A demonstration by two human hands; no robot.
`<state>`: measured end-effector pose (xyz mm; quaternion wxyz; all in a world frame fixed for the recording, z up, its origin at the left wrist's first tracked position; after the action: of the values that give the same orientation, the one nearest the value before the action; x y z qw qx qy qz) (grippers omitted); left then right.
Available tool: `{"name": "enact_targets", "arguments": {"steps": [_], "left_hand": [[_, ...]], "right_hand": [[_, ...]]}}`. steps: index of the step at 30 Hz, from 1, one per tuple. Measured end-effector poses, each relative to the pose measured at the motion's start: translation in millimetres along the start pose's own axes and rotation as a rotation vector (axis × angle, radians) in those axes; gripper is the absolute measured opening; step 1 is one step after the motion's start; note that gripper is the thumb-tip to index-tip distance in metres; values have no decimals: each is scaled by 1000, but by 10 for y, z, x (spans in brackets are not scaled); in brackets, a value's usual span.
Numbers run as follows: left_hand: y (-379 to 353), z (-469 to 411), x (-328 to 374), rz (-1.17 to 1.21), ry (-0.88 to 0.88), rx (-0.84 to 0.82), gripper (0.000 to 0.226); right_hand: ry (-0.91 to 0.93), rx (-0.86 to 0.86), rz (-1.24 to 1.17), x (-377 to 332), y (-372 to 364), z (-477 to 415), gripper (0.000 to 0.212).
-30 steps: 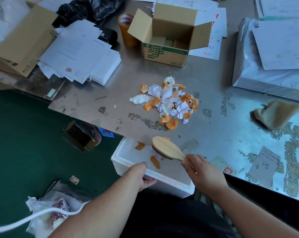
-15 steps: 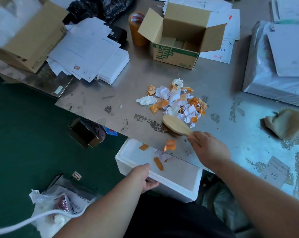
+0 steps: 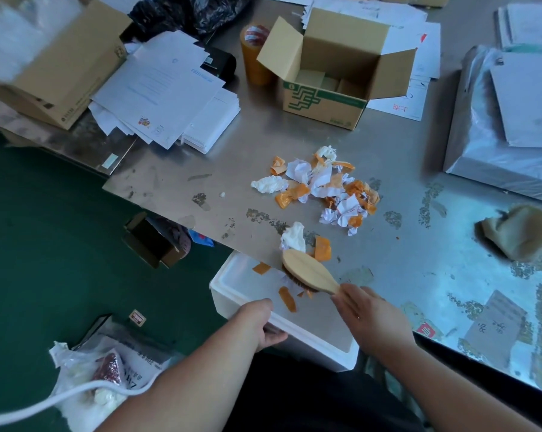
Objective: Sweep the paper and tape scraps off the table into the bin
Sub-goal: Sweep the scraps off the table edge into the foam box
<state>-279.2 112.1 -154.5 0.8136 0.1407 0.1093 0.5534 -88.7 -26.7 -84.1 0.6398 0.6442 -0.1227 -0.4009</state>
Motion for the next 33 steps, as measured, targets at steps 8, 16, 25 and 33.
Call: {"name": "enact_targets", "arguments": {"steps": [8,16,25,33], "left_hand": [[16,-36,19,-2,12,6,35],[54,-37,28,-22,15,3,33],[111,0,49,-50,-12,14,32],[174,16,112,-53,-22,-8,29]], "right_hand": [[32,80,-71,34,121,37,33],[-199,177,-63,177,344,-132,33],[-200,48,-29,101,91,134,36],[91,12,23,-127,-62,387,32]]}}
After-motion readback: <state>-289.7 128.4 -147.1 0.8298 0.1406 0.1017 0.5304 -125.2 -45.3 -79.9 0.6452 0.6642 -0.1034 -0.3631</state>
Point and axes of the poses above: each hand's wrist, its own z-axis away from the middle knuckle, its own y-axis out of the back of the hand, x = y × z, the point moved 4 cm from there along -z, towards the middle knuckle, and after that the axes turned 15 degrees about x, right-handed, at the moved point
